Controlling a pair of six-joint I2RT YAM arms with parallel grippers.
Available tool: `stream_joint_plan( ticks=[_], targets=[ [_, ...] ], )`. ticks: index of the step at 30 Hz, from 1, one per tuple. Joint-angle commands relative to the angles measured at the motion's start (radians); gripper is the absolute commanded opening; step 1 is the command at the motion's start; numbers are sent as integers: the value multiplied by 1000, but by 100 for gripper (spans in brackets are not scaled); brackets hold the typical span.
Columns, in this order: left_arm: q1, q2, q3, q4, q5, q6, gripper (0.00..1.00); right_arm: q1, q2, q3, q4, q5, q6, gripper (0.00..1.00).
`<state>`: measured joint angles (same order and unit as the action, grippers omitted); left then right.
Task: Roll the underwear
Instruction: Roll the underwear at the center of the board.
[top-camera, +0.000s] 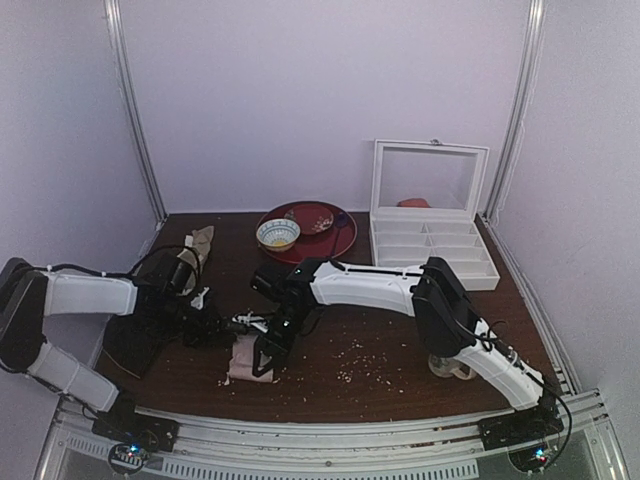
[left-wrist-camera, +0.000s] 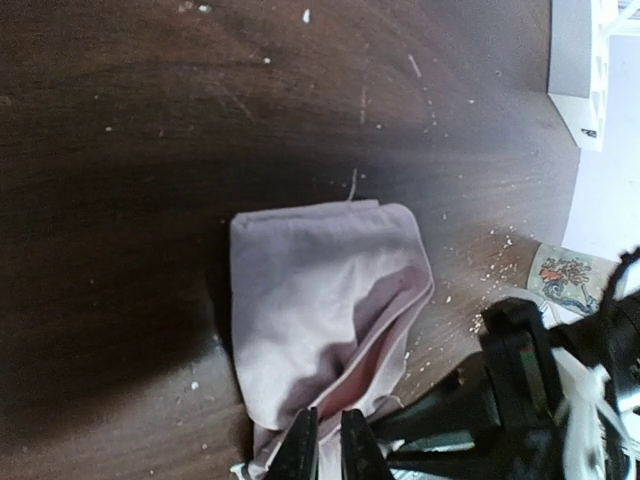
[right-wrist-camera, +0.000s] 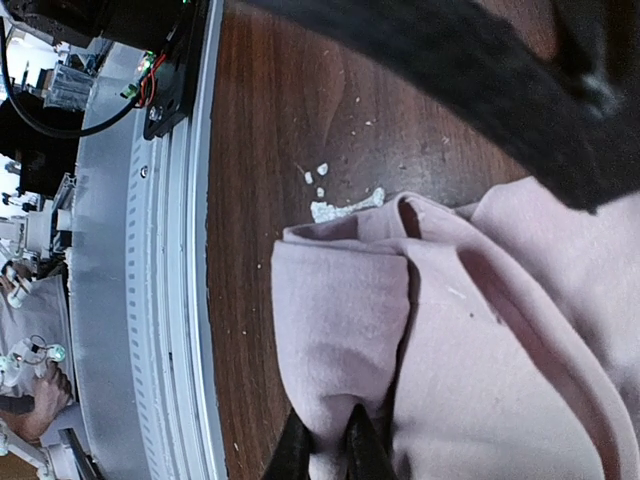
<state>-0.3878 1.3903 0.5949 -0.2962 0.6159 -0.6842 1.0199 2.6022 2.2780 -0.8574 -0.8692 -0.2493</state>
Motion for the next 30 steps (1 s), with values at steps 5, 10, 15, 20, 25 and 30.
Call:
stream_joint_plan(
  ticks=[5,10,15,20,25,30],
  targets=[
    [-2,-54,12,-102,-42,21,13,-12,61,-22,0,7,62,0],
    [-2,-90,-24,-97,-46,2,15,-11,62,-25,2,12,72,0],
    [-2,-162,-77,-109,-52,-11,20,-13,67,-22,-2,13,82,0],
    [-2,-229,-177,-7,13,-63,30,-15,75,-21,9,7,102,0],
    [-2,-280,-281,106,82,-101,40,-14,74,-19,19,9,113,0],
    [-3,-278,-331,227,122,-126,45,-15,74,-17,28,12,124,0]
  ],
)
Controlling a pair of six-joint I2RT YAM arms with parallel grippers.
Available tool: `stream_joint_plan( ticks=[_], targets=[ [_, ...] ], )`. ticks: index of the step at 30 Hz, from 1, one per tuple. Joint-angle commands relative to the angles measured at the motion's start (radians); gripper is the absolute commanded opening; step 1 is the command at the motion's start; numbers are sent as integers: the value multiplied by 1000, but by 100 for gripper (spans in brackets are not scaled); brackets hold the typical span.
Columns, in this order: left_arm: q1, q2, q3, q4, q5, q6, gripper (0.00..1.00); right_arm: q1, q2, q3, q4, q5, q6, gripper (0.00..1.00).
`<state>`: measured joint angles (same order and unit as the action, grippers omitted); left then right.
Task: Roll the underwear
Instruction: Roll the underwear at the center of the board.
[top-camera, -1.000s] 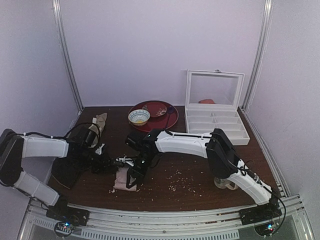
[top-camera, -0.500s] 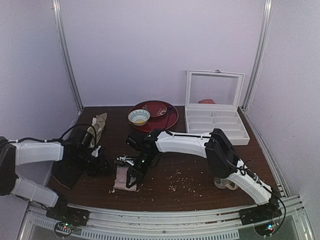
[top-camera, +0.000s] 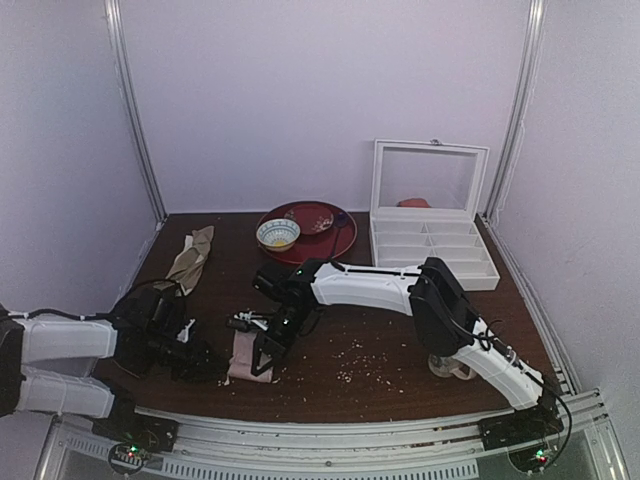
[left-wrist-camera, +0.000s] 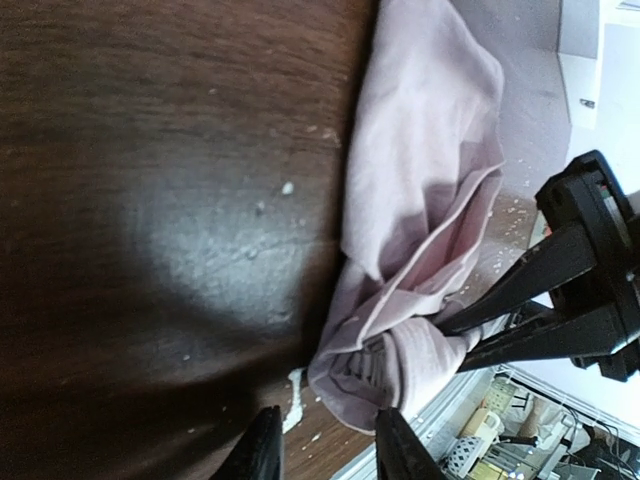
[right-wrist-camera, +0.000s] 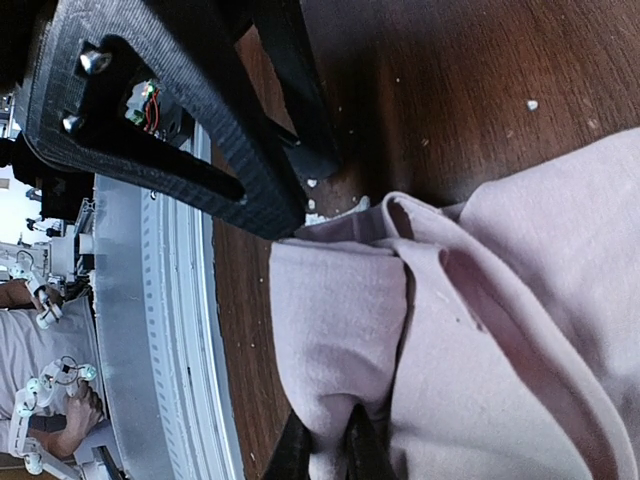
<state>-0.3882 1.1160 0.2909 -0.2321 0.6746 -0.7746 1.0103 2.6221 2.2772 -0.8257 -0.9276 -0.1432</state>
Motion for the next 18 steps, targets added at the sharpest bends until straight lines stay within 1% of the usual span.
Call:
stream_joint_plan(
  ticks=[1,7,12,16,18],
  targets=[
    [-3,3,-32,189,72,-40,45,-6,54,-15,-4,70,18,0],
    [-12,65,-38,281,106,-38,47,-5,54,-15,-8,73,20,0],
    [-16,101,-37,283,108,-7,48,-4,55,-18,-6,76,23,0],
    [-21,123,-48,327,125,-13,49,-6,55,-18,-4,78,24,0],
    [-21,114,-60,323,102,-23,49,-6,55,-18,-5,79,24,0]
  ],
)
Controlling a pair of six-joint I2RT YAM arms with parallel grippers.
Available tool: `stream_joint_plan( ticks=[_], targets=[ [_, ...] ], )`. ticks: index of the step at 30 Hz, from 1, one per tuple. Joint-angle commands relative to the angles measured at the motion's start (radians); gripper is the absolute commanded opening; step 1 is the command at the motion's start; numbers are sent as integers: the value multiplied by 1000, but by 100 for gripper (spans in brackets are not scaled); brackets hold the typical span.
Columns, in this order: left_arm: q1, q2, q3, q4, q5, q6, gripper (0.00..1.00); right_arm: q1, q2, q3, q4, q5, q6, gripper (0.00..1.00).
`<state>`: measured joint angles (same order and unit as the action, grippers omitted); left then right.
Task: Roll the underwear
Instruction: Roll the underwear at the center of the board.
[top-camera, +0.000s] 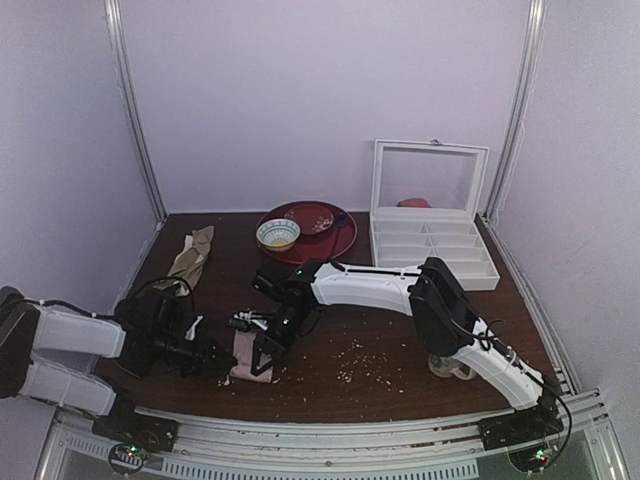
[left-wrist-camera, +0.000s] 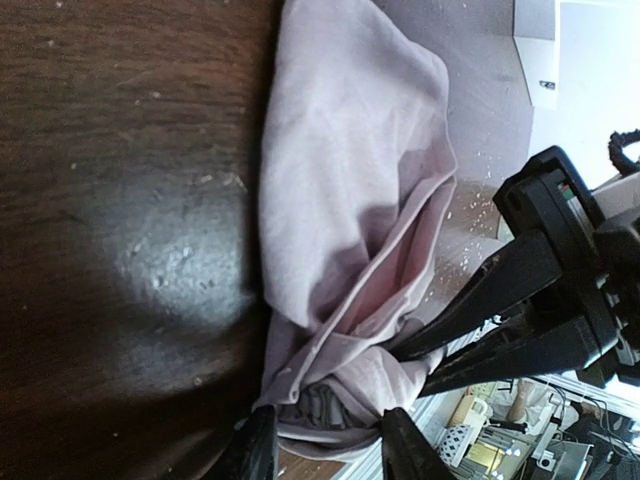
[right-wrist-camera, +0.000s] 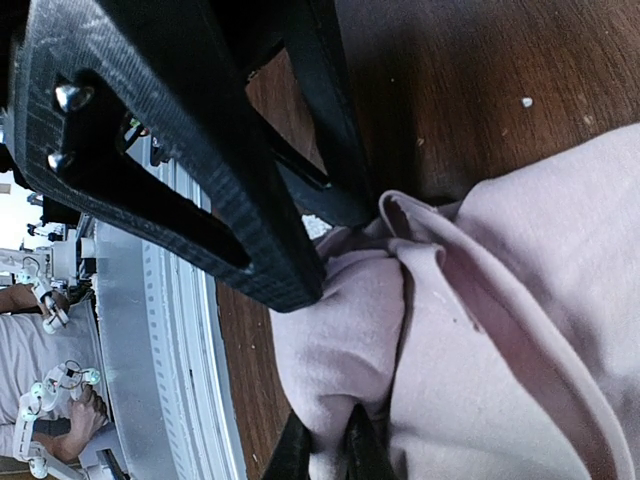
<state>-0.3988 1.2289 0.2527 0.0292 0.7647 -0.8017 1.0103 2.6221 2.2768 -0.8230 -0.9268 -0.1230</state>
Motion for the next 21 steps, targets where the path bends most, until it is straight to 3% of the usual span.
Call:
stream_joint_plan(
  ticks=[1,4,8,21],
  targets=[
    [-11,-14,-33,72,2,-8,49,-6,56,-17,-8,80,4,0],
    [-10,-127,-50,39,-65,-44,49,-5,54,-18,-12,85,1,0],
    [-8,-231,-44,-19,-82,-34,57,-6,54,-22,-10,84,1,0],
    [-23,-36,-12,34,0,38,59,-6,54,-18,-2,80,10,0]
  ],
)
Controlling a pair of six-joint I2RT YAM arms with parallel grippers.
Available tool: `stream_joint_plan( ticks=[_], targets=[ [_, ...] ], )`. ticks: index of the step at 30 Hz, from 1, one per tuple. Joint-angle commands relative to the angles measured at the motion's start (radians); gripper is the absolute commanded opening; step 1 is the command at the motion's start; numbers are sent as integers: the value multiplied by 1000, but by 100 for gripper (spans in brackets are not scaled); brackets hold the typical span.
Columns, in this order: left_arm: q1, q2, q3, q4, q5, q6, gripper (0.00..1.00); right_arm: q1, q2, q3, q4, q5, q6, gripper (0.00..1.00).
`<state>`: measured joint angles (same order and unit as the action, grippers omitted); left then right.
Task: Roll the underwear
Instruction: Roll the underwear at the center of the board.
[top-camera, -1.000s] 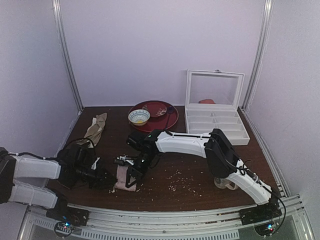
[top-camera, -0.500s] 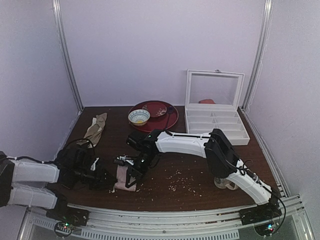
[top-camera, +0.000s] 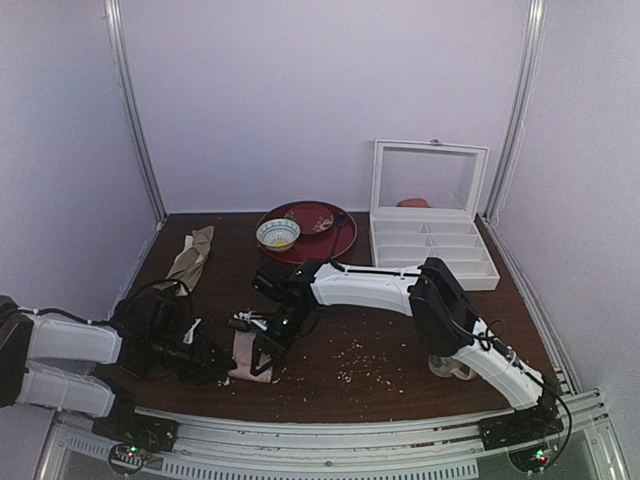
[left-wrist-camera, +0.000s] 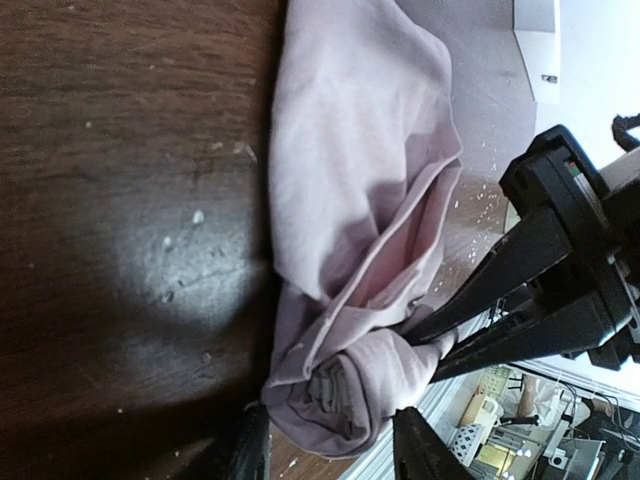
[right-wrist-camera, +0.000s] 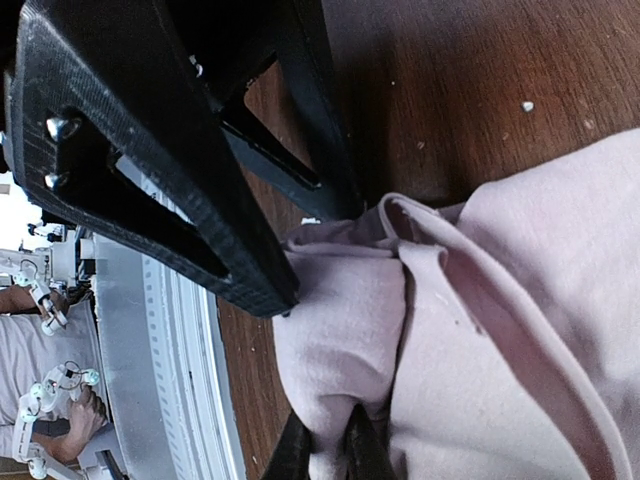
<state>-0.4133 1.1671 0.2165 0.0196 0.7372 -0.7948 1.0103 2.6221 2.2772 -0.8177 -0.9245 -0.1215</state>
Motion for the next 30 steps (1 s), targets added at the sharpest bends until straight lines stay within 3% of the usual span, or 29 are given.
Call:
stream_joint_plan(
  ticks=[1,13,15,24,30],
  targets=[
    [-11,36,25,57,29,32,59,-6,55,-20,-5,78,10,0],
    [-65,132,32,137,49,35,54,-5,59,-21,-2,80,15,0],
    [-64,142,38,124,32,40,48,-6,59,-21,-1,79,17,0],
    [-65,198,86,97,21,47,3,-5,50,-30,-2,95,16,0],
    [-65,214,131,64,28,53,0,-11,-40,-161,86,148,34,11]
  ],
)
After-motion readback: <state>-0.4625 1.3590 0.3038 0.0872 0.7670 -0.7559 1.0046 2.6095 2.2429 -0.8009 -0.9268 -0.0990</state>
